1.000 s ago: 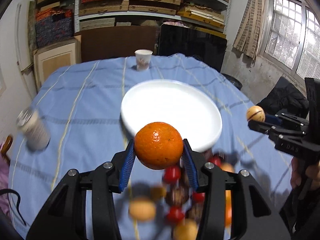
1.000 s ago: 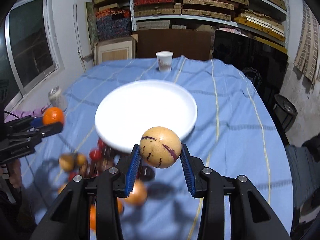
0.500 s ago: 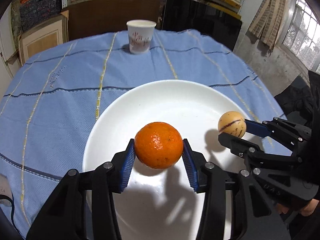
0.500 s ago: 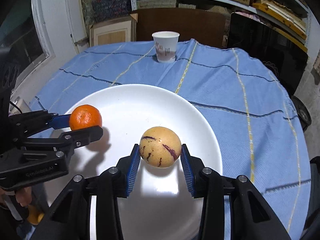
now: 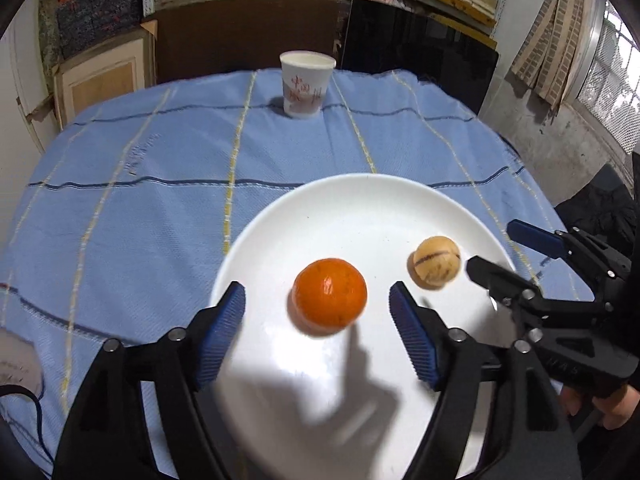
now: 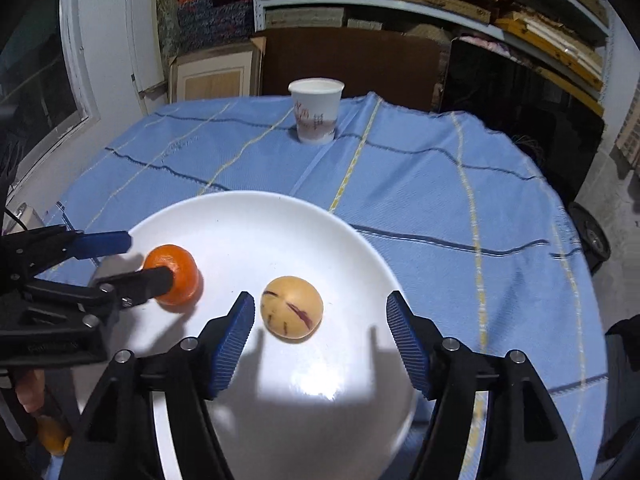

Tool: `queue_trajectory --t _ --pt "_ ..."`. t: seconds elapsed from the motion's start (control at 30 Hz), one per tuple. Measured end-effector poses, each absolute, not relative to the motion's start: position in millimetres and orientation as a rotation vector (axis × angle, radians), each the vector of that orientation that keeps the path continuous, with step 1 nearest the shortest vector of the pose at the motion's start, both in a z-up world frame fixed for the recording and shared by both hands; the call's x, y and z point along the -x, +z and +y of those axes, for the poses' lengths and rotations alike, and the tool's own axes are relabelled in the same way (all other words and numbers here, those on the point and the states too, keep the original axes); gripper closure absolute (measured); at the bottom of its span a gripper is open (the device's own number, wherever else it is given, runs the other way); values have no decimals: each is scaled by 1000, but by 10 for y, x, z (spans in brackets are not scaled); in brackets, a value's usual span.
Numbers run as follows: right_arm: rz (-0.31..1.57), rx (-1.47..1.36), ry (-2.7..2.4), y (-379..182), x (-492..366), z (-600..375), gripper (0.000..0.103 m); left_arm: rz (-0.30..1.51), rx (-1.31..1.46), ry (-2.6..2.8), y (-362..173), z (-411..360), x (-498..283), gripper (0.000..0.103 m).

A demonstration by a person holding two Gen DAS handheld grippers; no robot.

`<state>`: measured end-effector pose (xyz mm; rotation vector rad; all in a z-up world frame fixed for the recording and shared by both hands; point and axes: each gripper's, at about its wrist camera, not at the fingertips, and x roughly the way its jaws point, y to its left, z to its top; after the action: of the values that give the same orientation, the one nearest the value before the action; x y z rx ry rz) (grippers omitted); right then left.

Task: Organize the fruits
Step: 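Grasp the pale yellow grapefruit with the left gripper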

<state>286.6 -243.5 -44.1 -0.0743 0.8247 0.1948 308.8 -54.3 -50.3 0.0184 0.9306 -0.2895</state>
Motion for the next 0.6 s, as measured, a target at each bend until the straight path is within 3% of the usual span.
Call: queue_trajectory --t 0.13,0.3,0.6 --pt "795 68 213 -226 -2330 -2489 33 857 -46 -292 -266 -379 -2548 19" --pt "772 28 248 -197 -1514 -2517 27 819 -61 -316 -184 -137 -1789 17" --pt "774 -107 197 -690 -553 -2650 25 826 -134 -247 -703 165 -813 13"
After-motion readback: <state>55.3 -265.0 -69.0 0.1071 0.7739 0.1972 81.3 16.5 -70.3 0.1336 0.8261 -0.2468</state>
